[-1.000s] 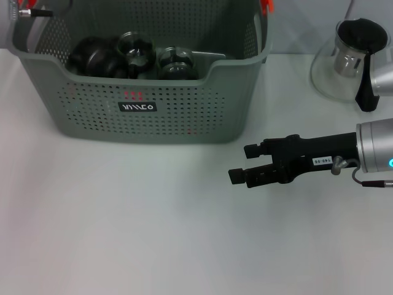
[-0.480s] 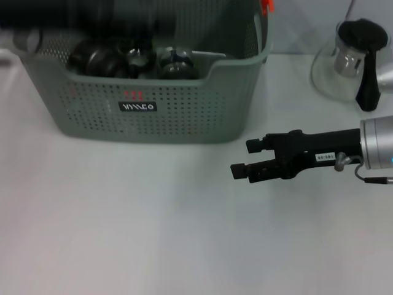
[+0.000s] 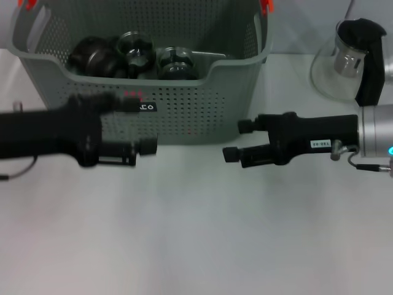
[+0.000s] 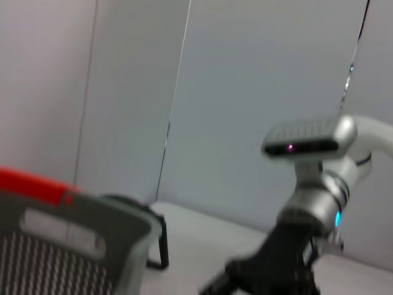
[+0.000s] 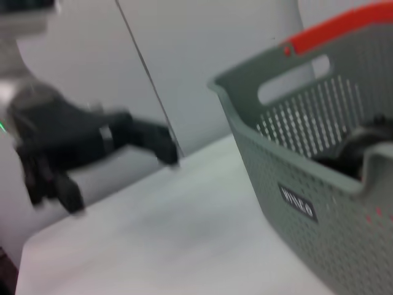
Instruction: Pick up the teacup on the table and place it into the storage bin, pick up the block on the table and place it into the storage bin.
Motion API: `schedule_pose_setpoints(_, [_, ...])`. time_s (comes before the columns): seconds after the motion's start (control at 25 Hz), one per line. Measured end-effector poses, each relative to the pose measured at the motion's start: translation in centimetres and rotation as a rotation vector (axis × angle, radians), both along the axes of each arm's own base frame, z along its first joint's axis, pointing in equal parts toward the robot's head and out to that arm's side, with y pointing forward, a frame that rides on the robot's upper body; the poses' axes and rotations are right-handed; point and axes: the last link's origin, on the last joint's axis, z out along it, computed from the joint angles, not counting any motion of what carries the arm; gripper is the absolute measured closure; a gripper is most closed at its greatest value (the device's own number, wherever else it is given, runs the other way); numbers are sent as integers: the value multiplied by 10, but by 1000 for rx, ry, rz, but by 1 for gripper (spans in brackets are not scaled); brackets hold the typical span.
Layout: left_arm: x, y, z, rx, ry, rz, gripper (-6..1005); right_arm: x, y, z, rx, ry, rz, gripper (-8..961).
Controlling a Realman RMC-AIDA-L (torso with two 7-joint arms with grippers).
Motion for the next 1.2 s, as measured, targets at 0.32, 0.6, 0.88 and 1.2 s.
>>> schedule_pose_setpoints(0.32, [-35,1,-28,2,53,146,59,-8,-7,-15,26,31,110,11])
schedule_pose_setpoints(0.6, [-49,-3,-38,-17,97,181,59,1,-14,-27,-1,5,134,11])
schedule_pose_setpoints(0.88, [-54,-5,-40,-26,102,196,59,7,-16,-32,0,-15,112,11])
schedule_pose_setpoints(1.2, [-55,-6,-41,-25,103,197,59,8,-18,-35,-10,-12,103,12])
